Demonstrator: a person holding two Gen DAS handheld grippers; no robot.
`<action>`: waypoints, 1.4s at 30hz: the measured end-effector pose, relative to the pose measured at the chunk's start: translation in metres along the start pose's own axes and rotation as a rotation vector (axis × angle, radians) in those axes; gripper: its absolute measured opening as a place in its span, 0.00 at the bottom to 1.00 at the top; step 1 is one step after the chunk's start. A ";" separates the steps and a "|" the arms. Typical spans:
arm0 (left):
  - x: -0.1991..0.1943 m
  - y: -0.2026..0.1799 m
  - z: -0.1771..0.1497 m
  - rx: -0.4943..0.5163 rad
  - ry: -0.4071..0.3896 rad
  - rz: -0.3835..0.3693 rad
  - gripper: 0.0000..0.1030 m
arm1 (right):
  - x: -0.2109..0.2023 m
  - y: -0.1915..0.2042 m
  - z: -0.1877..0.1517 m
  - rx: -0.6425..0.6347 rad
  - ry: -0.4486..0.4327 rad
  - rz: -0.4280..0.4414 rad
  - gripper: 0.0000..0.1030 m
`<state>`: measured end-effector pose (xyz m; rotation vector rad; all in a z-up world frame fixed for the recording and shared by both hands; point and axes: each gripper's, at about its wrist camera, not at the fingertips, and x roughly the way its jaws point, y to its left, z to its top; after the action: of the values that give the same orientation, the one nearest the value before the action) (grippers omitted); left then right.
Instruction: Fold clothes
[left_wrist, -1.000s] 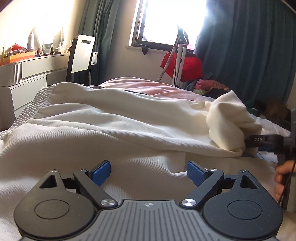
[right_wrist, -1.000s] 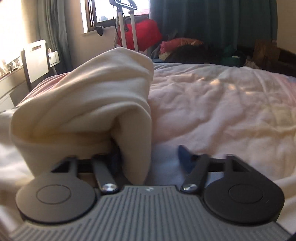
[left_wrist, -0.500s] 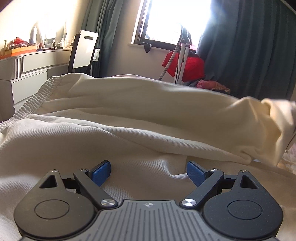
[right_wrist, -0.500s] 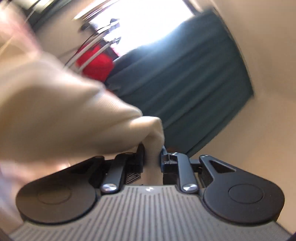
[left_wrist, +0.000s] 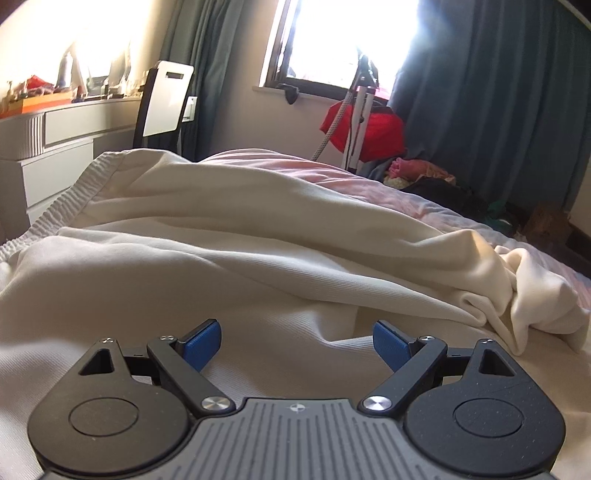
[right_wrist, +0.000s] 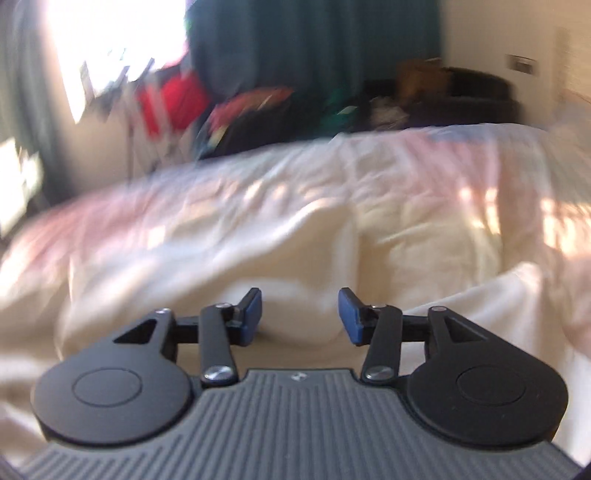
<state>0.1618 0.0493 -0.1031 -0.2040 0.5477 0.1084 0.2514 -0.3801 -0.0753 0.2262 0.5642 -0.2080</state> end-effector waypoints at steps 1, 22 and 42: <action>0.000 -0.003 -0.001 0.006 0.002 -0.008 0.88 | -0.005 0.000 0.002 0.028 -0.032 -0.031 0.70; 0.026 0.006 -0.008 -0.052 0.035 -0.080 0.89 | 0.211 0.171 0.053 -0.140 0.292 -0.155 0.15; 0.017 0.009 -0.008 -0.043 0.006 -0.045 0.89 | 0.021 0.085 0.260 0.259 -0.428 -0.073 0.10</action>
<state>0.1709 0.0572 -0.1199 -0.2585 0.5465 0.0757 0.4213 -0.3712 0.1394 0.4002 0.1181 -0.3898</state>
